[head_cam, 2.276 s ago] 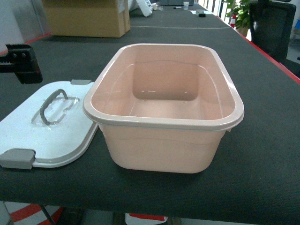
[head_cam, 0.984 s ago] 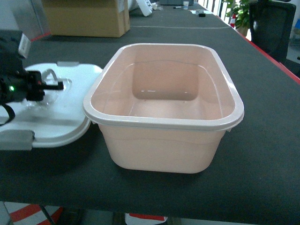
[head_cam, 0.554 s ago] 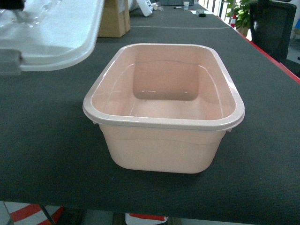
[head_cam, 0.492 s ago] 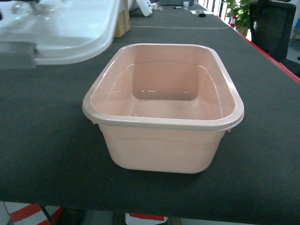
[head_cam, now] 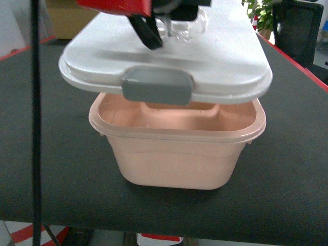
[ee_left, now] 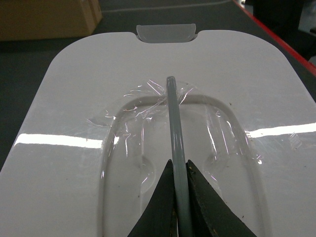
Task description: Pick capacitor and pack into box
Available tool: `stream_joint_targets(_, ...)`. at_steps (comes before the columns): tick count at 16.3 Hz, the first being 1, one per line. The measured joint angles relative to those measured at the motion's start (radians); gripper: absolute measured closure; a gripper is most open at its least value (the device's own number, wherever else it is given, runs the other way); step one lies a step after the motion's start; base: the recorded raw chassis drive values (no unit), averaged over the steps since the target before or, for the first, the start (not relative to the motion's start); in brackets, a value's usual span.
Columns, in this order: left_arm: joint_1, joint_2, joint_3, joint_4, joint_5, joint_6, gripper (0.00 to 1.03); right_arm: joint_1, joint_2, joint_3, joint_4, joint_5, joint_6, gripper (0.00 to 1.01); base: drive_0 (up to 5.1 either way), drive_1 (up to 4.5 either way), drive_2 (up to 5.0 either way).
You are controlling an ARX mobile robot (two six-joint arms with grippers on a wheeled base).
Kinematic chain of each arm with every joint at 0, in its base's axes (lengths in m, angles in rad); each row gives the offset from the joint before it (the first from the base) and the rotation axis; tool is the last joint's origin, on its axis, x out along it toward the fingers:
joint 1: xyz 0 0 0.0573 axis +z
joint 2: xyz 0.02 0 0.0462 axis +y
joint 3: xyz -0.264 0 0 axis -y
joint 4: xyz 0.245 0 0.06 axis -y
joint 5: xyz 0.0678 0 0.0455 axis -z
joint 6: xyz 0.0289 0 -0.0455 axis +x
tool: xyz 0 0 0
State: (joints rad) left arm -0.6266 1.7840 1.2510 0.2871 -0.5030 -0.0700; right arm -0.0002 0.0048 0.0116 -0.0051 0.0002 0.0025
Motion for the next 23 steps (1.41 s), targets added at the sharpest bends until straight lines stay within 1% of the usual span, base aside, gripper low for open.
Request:
stream_joint_targets(1,-0.026,0.039,0.023,-0.021,-0.026,-0.004,1.01,0.0,0.0,0.0,0.0,0.0,0.0,0.03,0.0,0.0,0.0)
stream_joint_targets(2,-0.037,0.064,0.04,-0.029,-0.042,-0.006,1.01,0.0,0.0,0.0,0.0,0.0,0.0,0.03,0.0,0.0,0.0)
stream_joint_targets(4,-0.042,0.104,0.064,-0.044,-0.077,-0.01,1.01,0.0,0.0,0.0,0.0,0.0,0.0,0.03,0.0,0.0,0.0)
stream_joint_targets(6,-0.035,0.11,0.068,-0.056,-0.087,-0.02,1.01,0.0,0.0,0.0,0.0,0.0,0.0,0.03,0.0,0.0,0.0)
stream_joint_targets(8,-0.026,0.114,0.068,-0.063,-0.085,-0.035,1.01,0.0,0.0,0.0,0.0,0.0,0.0,0.03,0.0,0.0,0.0)
stream_joint_targets(10,-0.018,0.148,0.068,-0.059,-0.059,-0.055,1.01,0.0,0.0,0.0,0.0,0.0,0.0,0.03,0.0,0.0,0.0)
stream_joint_targets(14,-0.004,0.173,0.068,-0.058,-0.026,-0.063,1.01,0.0,0.0,0.0,0.0,0.0,0.0,0.03,0.0,0.0,0.0)
stream_joint_targets(15,-0.001,0.173,0.066,-0.044,-0.02,-0.063,0.91,0.0,0.0,0.0,0.0,0.0,0.0,0.03,0.0,0.0,0.0)
stream_joint_targets(19,0.009,0.142,0.014,0.048,0.039,-0.068,0.6,0.0,0.0,0.0,0.0,0.0,0.0,0.03,0.0,0.0,0.0)
stream_joint_targets(20,0.01,0.115,-0.017,0.106,0.058,-0.08,0.51,0.0,0.0,0.0,0.0,0.0,0.0,0.03,0.0,0.0,0.0)
stream_joint_targets(22,0.02,0.019,-0.081,0.251,0.106,-0.078,0.32,0.0,0.0,0.0,0.0,0.0,0.0,0.03,0.0,0.0,0.0)
stream_joint_targets(23,0.028,-0.029,-0.106,0.296,0.11,-0.068,0.25,0.0,0.0,0.0,0.0,0.0,0.0,0.03,0.0,0.0,0.0)
